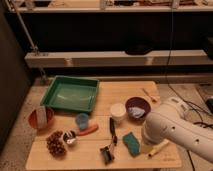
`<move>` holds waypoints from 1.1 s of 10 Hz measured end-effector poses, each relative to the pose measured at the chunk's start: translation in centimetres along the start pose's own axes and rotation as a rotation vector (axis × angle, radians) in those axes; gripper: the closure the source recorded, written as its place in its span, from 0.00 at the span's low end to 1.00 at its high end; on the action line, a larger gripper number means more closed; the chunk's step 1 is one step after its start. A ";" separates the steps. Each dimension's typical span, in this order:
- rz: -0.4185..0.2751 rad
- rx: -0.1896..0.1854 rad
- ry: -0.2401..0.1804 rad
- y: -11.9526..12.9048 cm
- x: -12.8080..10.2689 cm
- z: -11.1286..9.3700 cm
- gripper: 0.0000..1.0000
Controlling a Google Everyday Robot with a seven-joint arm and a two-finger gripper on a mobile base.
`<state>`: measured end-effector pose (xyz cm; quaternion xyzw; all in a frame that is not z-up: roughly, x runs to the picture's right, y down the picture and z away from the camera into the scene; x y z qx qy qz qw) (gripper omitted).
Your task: Place sponge in purple bowl
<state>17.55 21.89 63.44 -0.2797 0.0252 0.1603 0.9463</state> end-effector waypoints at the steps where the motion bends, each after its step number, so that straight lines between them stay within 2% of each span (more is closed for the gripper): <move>1: -0.001 0.000 0.000 0.0 0.0 0.0 0.35; 4: 0.000 -0.005 -0.012 -0.5 0.0 0.3 0.37; 5: -0.002 -0.021 -0.027 -0.9 0.0 1.2 0.41; 6: -0.001 -0.038 -0.045 -1.3 -0.1 2.7 0.40; 8: 0.026 -0.072 -0.066 -1.9 0.3 6.3 0.24; 9: 0.045 -0.085 -0.075 -2.0 0.4 7.5 0.20; 11: 0.094 -0.096 -0.097 -2.0 0.5 9.2 0.20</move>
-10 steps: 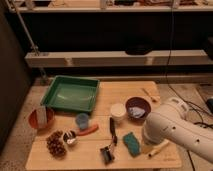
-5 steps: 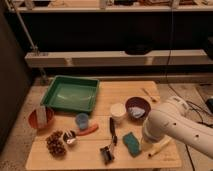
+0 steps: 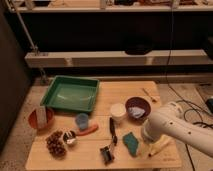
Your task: Place sponge in purple bowl
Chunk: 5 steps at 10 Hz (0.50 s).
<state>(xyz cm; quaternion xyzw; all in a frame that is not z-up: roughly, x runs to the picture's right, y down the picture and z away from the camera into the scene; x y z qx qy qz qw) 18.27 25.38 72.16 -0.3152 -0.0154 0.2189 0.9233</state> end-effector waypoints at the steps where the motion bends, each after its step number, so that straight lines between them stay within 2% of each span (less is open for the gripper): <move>1: 0.014 -0.002 -0.009 0.0 0.1 0.5 0.20; 3: 0.031 -0.014 -0.024 0.1 0.0 1.1 0.20; 4: 0.038 -0.042 -0.044 1.2 -0.4 2.6 0.20; 5: 0.034 -0.046 -0.044 1.6 -0.4 3.0 0.20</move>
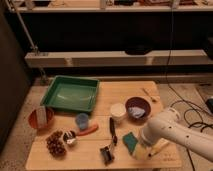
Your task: Place sponge in purple bowl
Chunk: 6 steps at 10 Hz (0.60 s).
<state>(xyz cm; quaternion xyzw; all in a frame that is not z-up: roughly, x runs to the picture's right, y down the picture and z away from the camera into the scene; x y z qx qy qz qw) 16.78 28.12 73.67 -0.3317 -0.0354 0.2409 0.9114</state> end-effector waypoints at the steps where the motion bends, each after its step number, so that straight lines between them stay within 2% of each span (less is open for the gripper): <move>1: -0.007 -0.001 0.002 0.4 0.0 0.7 0.20; 3: -0.018 -0.002 0.008 1.0 -0.1 1.7 0.20; 6: -0.024 0.022 0.017 1.6 0.1 2.5 0.20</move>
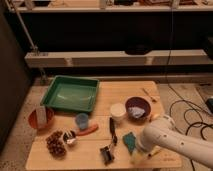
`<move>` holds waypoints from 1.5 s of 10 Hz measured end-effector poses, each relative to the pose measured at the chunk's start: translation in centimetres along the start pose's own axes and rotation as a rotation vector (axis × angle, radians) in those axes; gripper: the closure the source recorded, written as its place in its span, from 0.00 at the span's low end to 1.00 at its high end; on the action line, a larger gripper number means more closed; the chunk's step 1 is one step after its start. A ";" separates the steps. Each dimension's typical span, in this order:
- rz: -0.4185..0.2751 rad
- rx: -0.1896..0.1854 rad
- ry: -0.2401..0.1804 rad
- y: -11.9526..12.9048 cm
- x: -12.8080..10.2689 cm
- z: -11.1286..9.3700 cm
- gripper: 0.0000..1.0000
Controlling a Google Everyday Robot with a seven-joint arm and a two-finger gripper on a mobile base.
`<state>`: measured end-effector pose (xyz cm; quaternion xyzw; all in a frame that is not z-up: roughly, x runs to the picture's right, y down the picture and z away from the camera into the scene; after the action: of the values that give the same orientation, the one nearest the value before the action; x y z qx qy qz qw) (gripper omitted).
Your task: Place sponge in purple bowl
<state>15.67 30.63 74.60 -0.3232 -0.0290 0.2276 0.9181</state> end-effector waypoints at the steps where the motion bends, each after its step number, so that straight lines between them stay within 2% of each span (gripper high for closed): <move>1: -0.001 0.013 0.001 -0.1 -0.1 0.1 0.20; 6: 0.005 0.038 0.003 -1.0 -0.9 1.6 0.21; 9: -0.019 0.040 -0.004 -1.0 -2.0 2.0 0.47; 10: -0.027 0.024 -0.008 -0.8 -2.7 2.0 0.61; 11: -0.040 0.024 0.003 -0.7 -2.9 1.7 0.69; 13: -0.091 0.048 0.032 -0.8 -4.1 -0.2 0.88; 14: -0.118 0.055 0.037 -0.9 -4.9 -1.9 0.97; 15: -0.141 0.061 0.038 -1.1 -5.8 -4.0 1.00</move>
<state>11.76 24.98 72.65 -0.2964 -0.0272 0.1567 0.9417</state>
